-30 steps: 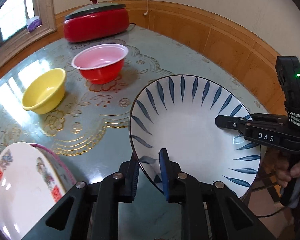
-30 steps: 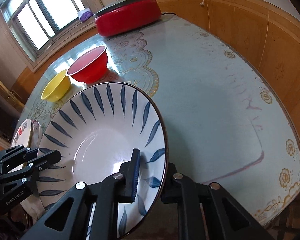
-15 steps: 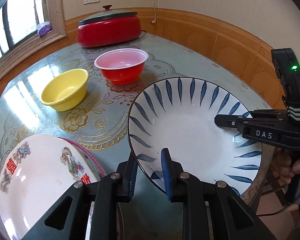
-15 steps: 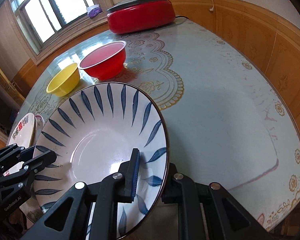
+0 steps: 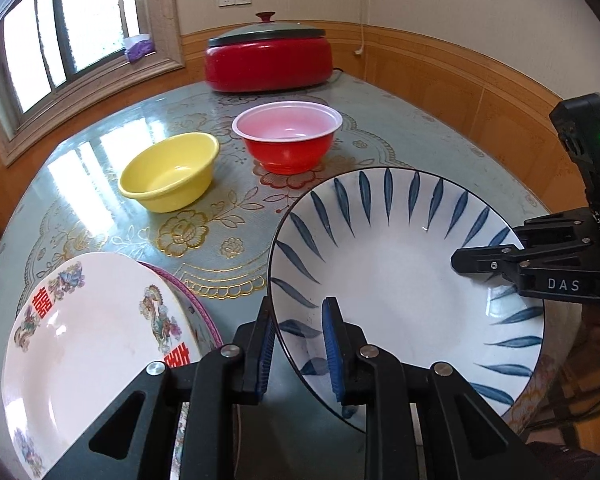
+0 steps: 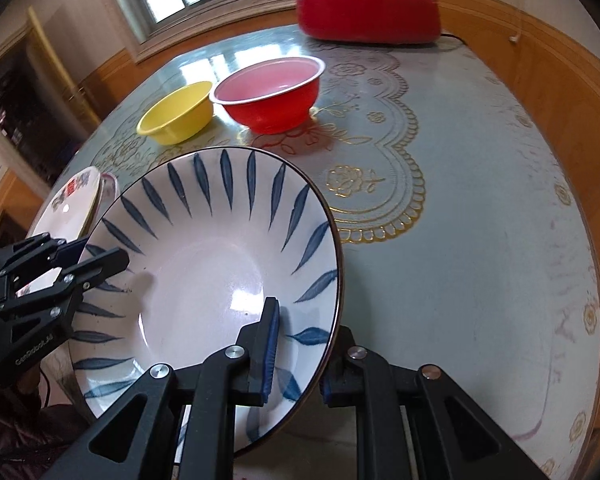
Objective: Organize plates and bowls
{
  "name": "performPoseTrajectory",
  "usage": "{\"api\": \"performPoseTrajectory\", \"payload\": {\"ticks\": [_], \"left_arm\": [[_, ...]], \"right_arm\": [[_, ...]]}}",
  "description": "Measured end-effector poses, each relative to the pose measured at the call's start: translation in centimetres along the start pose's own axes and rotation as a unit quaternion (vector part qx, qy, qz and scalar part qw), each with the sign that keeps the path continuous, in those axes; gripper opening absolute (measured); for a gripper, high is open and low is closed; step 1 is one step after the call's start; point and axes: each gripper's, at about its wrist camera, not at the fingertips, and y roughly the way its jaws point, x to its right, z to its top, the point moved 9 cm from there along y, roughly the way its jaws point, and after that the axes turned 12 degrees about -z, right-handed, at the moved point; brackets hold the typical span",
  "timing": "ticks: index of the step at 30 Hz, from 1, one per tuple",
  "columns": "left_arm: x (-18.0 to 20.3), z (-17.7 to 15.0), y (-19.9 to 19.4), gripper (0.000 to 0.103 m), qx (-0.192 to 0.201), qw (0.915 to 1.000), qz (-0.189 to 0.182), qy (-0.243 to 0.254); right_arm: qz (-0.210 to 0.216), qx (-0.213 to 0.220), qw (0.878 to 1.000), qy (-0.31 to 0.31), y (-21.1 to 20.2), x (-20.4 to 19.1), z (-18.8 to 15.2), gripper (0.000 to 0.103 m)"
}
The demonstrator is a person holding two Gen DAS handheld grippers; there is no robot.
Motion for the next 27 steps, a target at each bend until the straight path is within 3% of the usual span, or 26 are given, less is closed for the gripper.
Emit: {"api": "performPoseTrajectory", "payload": {"ticks": [14,18,20,27], "left_arm": [[-0.1,0.2,-1.9,0.031,0.014,0.9994,0.029,-0.013],[0.3,-0.1,-1.4,0.031,0.001,0.9997,0.023,-0.010],[0.4,-0.2,-1.1,0.030,-0.002,0.9997,0.022,-0.006],[-0.1,0.6,-0.7,0.028,0.003,0.9995,0.029,-0.011]], "right_arm": [[0.037,0.018,0.999,-0.028,-0.6,0.4,2.1,0.022],[0.022,0.023,0.999,-0.041,-0.4,0.0,1.8,0.022],[-0.002,0.034,0.998,-0.044,-0.5,0.4,1.7,0.012],[-0.003,0.038,0.999,-0.035,0.0,0.3,1.9,0.013]]}}
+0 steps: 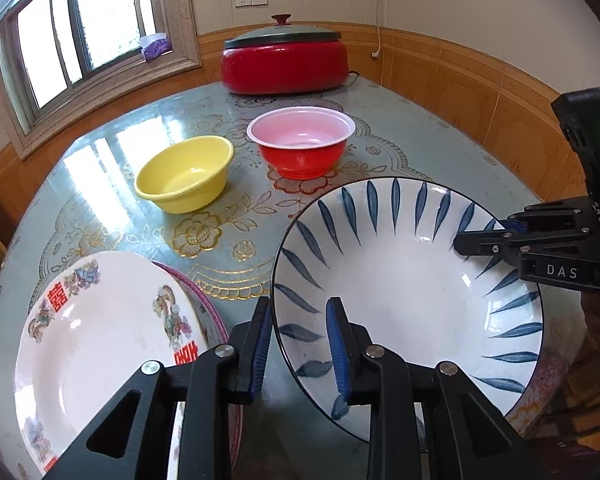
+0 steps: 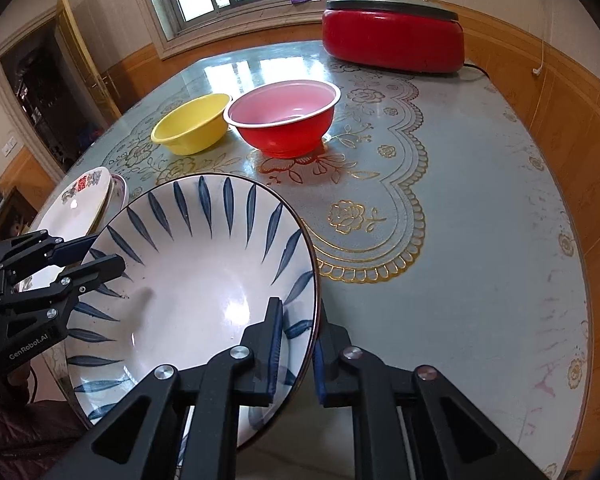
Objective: Organize plates and bowls
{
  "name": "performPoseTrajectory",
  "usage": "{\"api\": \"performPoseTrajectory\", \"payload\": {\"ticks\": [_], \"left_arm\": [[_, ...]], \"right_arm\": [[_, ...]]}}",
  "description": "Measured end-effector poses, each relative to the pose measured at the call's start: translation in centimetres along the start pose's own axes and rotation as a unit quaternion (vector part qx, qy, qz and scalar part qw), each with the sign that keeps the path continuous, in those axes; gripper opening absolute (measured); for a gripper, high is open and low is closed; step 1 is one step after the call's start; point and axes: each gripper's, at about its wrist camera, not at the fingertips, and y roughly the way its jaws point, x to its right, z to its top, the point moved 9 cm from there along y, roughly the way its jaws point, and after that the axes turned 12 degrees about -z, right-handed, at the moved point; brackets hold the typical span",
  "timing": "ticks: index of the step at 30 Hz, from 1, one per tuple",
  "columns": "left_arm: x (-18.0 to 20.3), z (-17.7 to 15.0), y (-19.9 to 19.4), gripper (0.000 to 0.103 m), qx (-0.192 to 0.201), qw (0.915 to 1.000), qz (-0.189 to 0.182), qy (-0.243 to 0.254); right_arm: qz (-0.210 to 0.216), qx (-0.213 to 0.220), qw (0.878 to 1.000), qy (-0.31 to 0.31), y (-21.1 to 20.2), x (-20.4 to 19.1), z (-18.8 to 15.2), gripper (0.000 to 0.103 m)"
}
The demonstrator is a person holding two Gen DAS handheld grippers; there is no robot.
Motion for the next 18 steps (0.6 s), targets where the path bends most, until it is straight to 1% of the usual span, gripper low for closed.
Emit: {"api": "performPoseTrajectory", "payload": {"ticks": [3,7,10,13,18], "left_arm": [[0.0,0.2,0.0,0.028,0.000,1.0000,0.005,0.006],[-0.2,0.5,-0.4,0.028,0.008,1.0000,-0.003,0.001],[-0.3,0.9,-0.8,0.028,0.013,0.9999,-0.008,-0.002],[-0.8,1.0,-1.1,0.028,0.017,0.9998,-0.008,-0.007],[-1.0,1.5,-1.8,0.028,0.024,0.9994,-0.018,-0.019]], "right_arm": [[-0.006,-0.002,1.000,-0.005,0.1,-0.1,-0.1,0.014],[0.000,-0.012,1.000,-0.019,0.0,-0.2,-0.2,0.014],[0.004,-0.023,1.000,-0.017,0.2,-0.2,-0.1,0.014],[0.002,-0.022,1.000,-0.016,0.2,-0.1,0.2,0.014],[-0.001,-0.015,1.000,-0.012,-0.3,0.1,1.2,0.015]]}}
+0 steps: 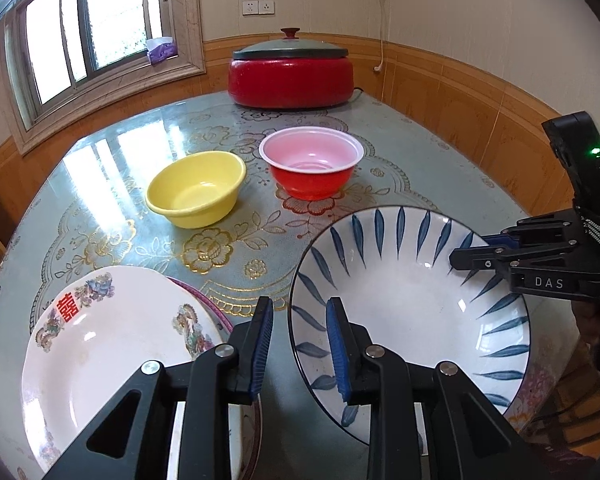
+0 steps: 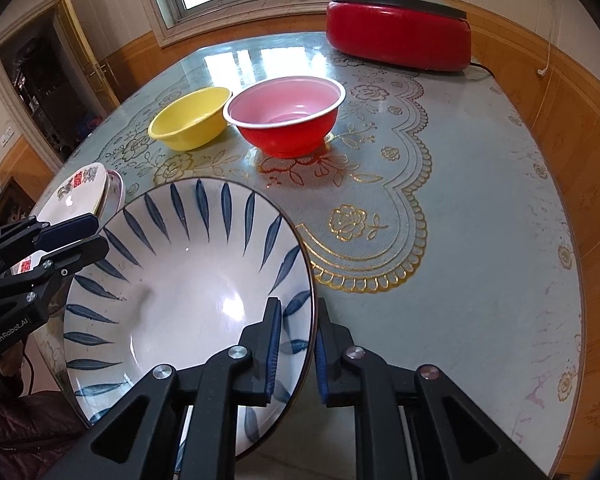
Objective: Organize plates and bowls
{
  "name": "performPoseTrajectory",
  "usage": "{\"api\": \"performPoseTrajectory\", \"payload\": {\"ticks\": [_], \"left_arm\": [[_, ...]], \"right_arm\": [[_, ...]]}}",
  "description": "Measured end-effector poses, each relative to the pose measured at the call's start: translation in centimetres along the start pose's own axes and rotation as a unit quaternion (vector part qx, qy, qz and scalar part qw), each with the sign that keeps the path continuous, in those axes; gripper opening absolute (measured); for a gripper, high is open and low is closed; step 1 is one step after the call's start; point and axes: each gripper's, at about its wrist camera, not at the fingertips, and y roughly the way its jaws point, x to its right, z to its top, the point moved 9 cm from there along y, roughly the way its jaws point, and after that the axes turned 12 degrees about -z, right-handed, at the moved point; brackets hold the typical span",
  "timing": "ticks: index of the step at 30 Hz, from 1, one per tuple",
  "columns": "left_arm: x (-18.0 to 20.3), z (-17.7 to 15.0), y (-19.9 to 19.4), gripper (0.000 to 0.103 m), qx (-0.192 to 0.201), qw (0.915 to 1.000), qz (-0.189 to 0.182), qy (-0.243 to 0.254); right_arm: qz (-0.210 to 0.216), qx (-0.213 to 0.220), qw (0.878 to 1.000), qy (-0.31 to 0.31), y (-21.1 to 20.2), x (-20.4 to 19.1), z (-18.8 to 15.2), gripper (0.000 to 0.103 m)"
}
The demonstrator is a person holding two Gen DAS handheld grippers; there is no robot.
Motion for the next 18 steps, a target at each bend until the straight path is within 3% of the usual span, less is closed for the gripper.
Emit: {"api": "performPoseTrajectory", "payload": {"ticks": [8,18], "left_arm": [[0.2,1.1,0.2,0.028,-0.002,0.9999,-0.008,-0.011],[-0.9,2.5,0.6,0.028,0.001,0.9994,-0.007,-0.033]], "right_arm": [[-0.006,0.013,1.000,-0.003,-0.5,0.0,2.2,0.017],[0.022,0.025,0.999,0.006,-0.8,-1.7,5.5,0.017]]}}
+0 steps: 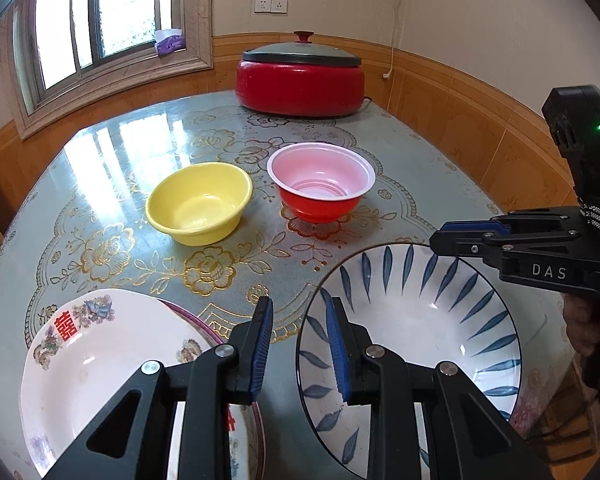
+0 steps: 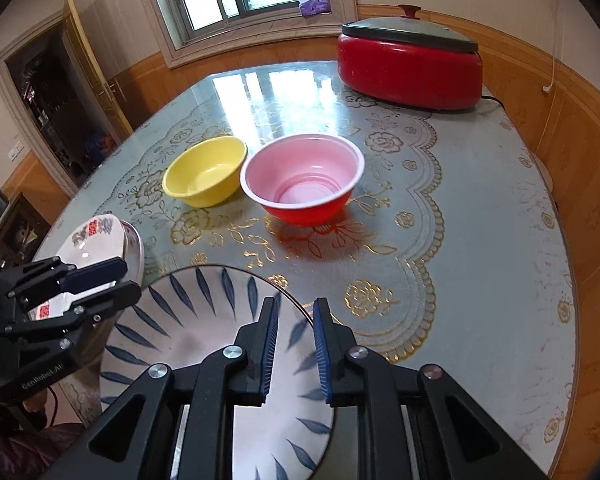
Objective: Organize plates and bowls
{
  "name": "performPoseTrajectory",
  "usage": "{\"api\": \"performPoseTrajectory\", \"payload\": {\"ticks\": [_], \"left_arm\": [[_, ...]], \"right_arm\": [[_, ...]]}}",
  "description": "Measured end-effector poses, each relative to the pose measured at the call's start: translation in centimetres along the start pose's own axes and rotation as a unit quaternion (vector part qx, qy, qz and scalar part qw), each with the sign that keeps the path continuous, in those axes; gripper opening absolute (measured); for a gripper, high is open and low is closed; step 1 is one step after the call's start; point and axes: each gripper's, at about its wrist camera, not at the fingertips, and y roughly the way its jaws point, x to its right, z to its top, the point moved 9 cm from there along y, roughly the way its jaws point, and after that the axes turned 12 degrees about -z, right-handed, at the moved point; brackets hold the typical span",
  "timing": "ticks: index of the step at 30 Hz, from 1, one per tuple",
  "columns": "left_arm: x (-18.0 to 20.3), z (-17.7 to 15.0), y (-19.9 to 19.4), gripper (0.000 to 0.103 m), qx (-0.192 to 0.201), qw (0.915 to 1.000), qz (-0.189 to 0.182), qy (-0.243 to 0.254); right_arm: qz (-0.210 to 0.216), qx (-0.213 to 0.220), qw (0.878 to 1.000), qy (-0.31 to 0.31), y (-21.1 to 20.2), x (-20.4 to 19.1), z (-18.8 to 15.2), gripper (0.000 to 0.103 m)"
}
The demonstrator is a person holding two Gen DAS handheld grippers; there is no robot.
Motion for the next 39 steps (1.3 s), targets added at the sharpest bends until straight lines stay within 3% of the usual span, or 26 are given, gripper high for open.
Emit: {"api": "performPoseTrajectory", "payload": {"ticks": [11,23,25,28,33,36,39], "left_arm": [[-1.4,1.6,0.2,0.028,0.006,0.9998,0.002,-0.021],[-4.0,3.5,0.5,0.028,0.014,0.9984,0.020,-0.050],[-4.8,3.6,0.6,0.028,0.012,0.9977,0.017,-0.064],[-6.8,4.1,0.5,0.028,0.014,0.9946,0.020,-0.101],[-9.6,5.0,0.6,0.028,0.013,0.9897,0.041,-0.137],[-10.8,5.2,0.8,0.028,0.011,0.9882,0.058,-0.141],[-11.9,5.2,1.4,0.030,-0.004,0.9868,0.064,-0.149]], "right_arm": [[0.015,-0.006,1.000,-0.002,1.3,-1.9,2.6,0.017],[0.060,-0.019,0.998,0.003,2.6,-4.2,5.0,0.017],[0.074,-0.031,0.997,0.002,3.0,-5.0,5.2,0.017],[0.090,-0.044,0.995,-0.008,3.9,-6.6,5.9,0.027],[0.096,-0.059,0.993,-0.040,6.0,-9.5,6.9,0.027],[0.103,-0.071,0.992,-0.024,7.3,-9.9,7.5,0.027],[0.126,-0.090,0.987,0.035,8.4,-9.5,8.2,0.028]]}}
